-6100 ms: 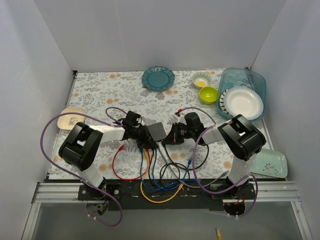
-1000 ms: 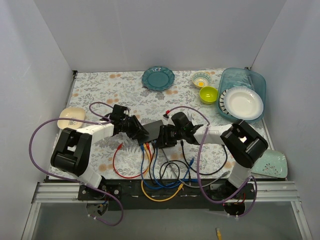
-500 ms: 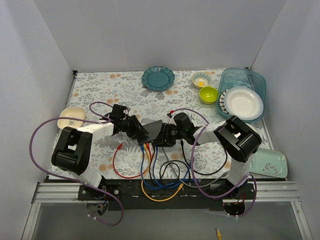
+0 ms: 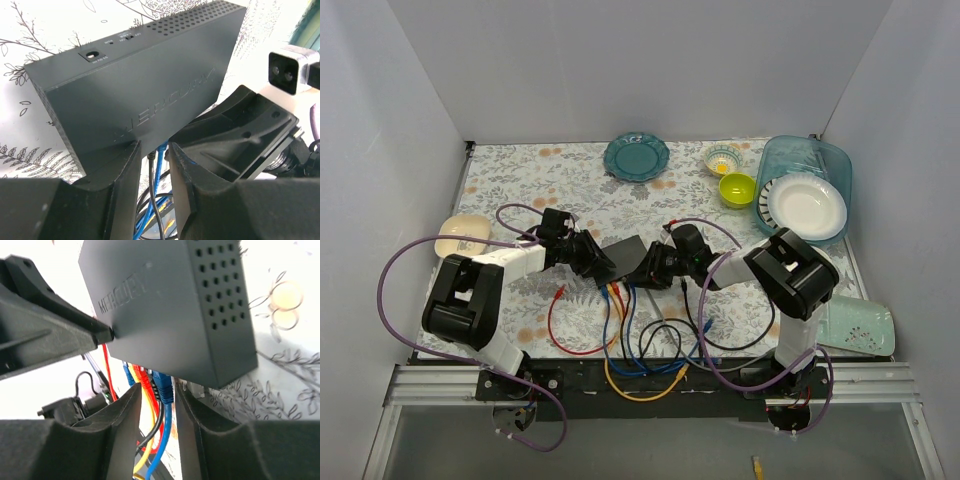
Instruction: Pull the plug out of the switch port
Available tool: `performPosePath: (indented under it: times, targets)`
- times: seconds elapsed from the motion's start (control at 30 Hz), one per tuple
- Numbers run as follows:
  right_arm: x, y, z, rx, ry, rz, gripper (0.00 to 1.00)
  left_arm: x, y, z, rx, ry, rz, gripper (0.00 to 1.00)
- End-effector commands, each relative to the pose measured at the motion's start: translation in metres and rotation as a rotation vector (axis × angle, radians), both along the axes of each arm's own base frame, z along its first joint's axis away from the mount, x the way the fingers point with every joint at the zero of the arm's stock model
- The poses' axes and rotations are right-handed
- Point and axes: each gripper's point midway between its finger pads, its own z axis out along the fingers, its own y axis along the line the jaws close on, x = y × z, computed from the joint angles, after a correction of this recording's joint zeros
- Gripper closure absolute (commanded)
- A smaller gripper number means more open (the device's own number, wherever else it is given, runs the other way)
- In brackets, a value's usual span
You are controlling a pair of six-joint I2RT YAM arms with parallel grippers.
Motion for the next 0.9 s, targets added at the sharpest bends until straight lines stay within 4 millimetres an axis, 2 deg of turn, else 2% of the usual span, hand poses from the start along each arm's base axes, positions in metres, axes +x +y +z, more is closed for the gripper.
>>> performPosePath:
  times: [0.0, 0.27, 0.53, 0.73, 0.87]
  targets:
    - [0.023, -0.013, -0.026, -0.059, 0.034, -0.155, 0.59, -0.016, 0.011, -0.012, 0.051, 0.033, -0.005, 0.71]
    - [0.044, -0.005, -0.031, -0.097, 0.028, -0.184, 0.58, -0.019, 0.012, -0.011, 0.052, 0.031, -0.005, 0.71]
    - [0.051, -0.007, -0.041, -0.144, 0.043, -0.203, 0.54, -0.019, 0.012, -0.009, 0.052, 0.026, -0.003, 0.72]
    - [0.044, -0.011, -0.047, -0.154, 0.057, -0.196, 0.57, 0.013, 0.022, 0.028, 0.063, -0.112, 0.093, 0.72]
    - [0.046, -0.011, -0.047, -0.166, 0.043, -0.178, 0.58, 0.027, 0.034, 0.031, 0.098, -0.116, 0.199, 0.71]
